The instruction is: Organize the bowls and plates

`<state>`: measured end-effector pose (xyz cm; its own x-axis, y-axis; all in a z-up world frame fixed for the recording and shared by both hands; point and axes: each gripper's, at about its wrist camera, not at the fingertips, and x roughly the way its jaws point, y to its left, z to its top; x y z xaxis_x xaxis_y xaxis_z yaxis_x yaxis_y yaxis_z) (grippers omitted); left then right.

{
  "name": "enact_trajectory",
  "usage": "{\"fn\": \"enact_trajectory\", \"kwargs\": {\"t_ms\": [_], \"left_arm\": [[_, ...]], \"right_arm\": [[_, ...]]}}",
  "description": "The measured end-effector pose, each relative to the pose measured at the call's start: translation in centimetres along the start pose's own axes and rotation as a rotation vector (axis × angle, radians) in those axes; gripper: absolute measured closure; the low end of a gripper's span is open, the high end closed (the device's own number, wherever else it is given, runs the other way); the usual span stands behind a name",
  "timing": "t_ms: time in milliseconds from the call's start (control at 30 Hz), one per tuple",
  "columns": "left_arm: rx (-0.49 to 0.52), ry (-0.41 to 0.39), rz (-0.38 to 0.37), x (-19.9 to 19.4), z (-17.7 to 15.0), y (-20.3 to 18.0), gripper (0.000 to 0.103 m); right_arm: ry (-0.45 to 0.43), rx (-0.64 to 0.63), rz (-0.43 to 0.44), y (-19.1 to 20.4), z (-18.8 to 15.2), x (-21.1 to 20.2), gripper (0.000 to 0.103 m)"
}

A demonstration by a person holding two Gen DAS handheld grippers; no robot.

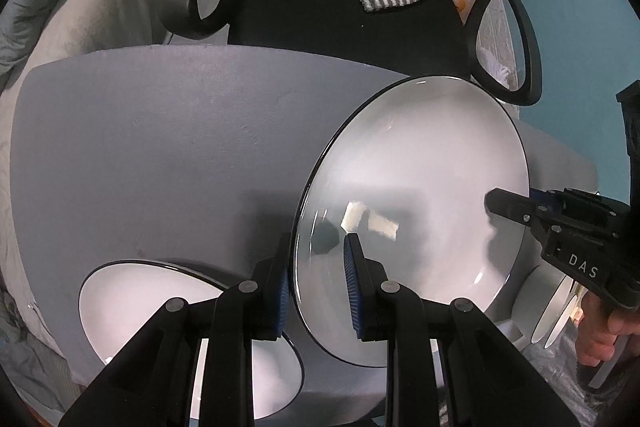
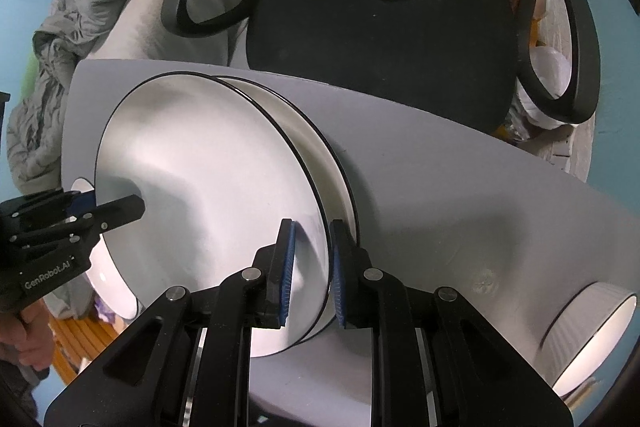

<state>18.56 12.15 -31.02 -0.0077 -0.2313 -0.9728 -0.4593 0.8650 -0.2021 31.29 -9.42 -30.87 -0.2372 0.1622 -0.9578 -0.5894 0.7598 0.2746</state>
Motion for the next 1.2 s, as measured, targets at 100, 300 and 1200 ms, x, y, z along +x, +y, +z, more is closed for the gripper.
{"fn": "enact_trajectory", "kwargs": {"t_ms": [100,300,1200], "left_arm": [[-0.004,0.009,-0.008,0.2,0.1,0.1,0.080],[0.020,0.004,0.009,0.1,0.2,-0.2,0.076],[0.025,0.013,-0.002,-0.1,-0.5,0.0,0.076]], "right_arm": [[0.008,-0.001,0.003,0.5,0.1,0.1,0.072],[0.018,0.003,0.004,1.2,0.2,0.0,0.054],[0.043,-0.012,-0.126,3.0,-0.2,-0.4,0.029]]}}
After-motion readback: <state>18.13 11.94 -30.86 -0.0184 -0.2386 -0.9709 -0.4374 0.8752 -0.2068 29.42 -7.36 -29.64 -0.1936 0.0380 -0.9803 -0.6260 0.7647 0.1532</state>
